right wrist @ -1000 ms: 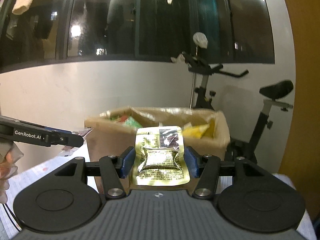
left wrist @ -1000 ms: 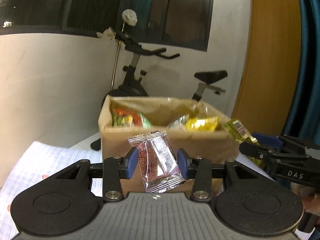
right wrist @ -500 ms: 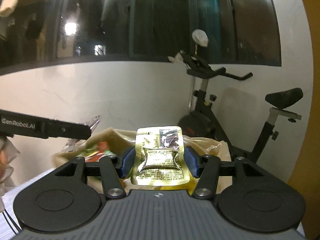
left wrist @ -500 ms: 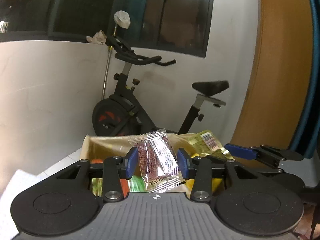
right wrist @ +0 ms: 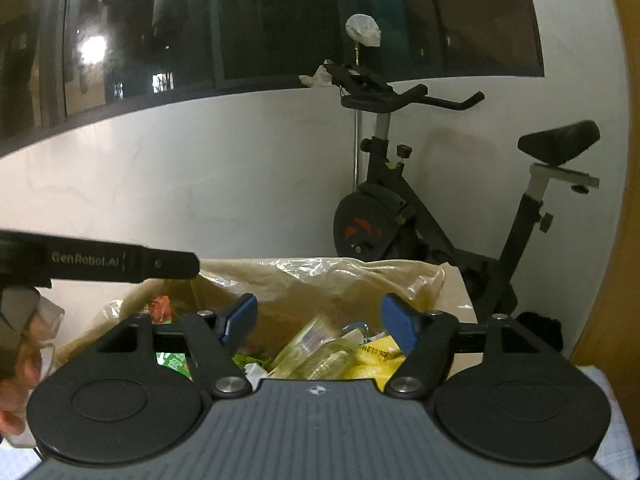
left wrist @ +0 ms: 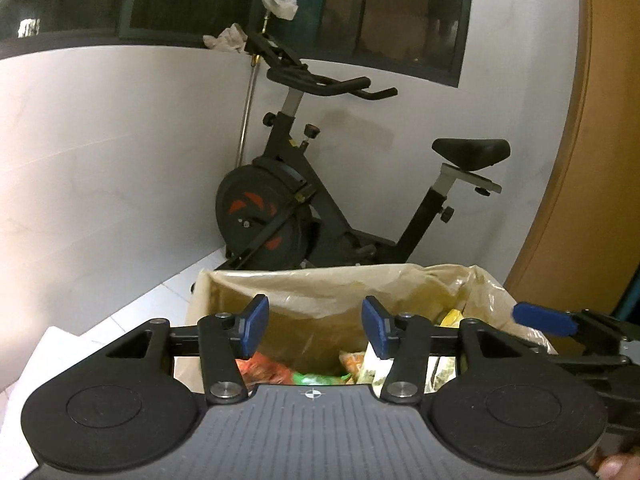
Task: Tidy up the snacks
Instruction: 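Open both tools to drop the jerky and gold packets into the box, then lower both tools to the red packets on the sheet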
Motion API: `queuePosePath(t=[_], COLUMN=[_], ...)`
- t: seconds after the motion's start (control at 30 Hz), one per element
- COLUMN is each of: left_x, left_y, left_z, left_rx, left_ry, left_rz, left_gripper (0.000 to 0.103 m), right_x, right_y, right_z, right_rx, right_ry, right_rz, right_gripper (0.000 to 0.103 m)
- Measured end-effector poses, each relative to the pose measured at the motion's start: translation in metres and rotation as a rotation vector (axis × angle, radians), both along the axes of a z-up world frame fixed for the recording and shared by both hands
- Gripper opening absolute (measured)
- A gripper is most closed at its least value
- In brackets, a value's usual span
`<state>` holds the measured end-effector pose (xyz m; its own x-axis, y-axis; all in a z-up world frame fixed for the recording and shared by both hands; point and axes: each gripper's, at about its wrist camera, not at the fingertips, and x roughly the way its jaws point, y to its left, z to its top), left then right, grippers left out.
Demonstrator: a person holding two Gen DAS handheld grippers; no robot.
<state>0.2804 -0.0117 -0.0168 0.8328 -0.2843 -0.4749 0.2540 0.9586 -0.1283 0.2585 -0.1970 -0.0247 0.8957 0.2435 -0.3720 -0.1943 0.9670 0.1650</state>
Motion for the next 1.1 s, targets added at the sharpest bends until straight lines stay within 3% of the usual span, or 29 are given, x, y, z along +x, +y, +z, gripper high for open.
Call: queuePosePath(t=[0.27,0.5,0.67,0.83,1.1], left_x=[-0.026,-0.056,-0.076,-0.097,-0.119], left_y=[0.022,0.042,0.050,0.060,0.076], left_z=[0.004,0.004,0.001,-0.014,-0.047], left_rx=[-0.012,-0.026,0.006,0.040,0.027], left_ry=[-0.018,-0.019,-0.030,-0.029,0.040], left_rz=[0.006,0.001,-0.006,0.016,0.056], left_gripper=[0.054,0.054,0.054,0.054,0.054], right_x=[-0.019,-0.054,-0.078,-0.101,-0.128], right_y=[-0.006,0.013,0.024,0.027,0.029], right_z=[0.007,0.007,0.001,-0.008,-0.033], right_rx=[0.001,-0.042,-0.038,-0.024,-0.013], right_ry=[-0.021,-0.065,-0.093,-0.093,-0.050], right_rz=[0.022,0.061,0.058,0.059,0.061], right_gripper=[0.072,0.072,0.072,0.072,0.072])
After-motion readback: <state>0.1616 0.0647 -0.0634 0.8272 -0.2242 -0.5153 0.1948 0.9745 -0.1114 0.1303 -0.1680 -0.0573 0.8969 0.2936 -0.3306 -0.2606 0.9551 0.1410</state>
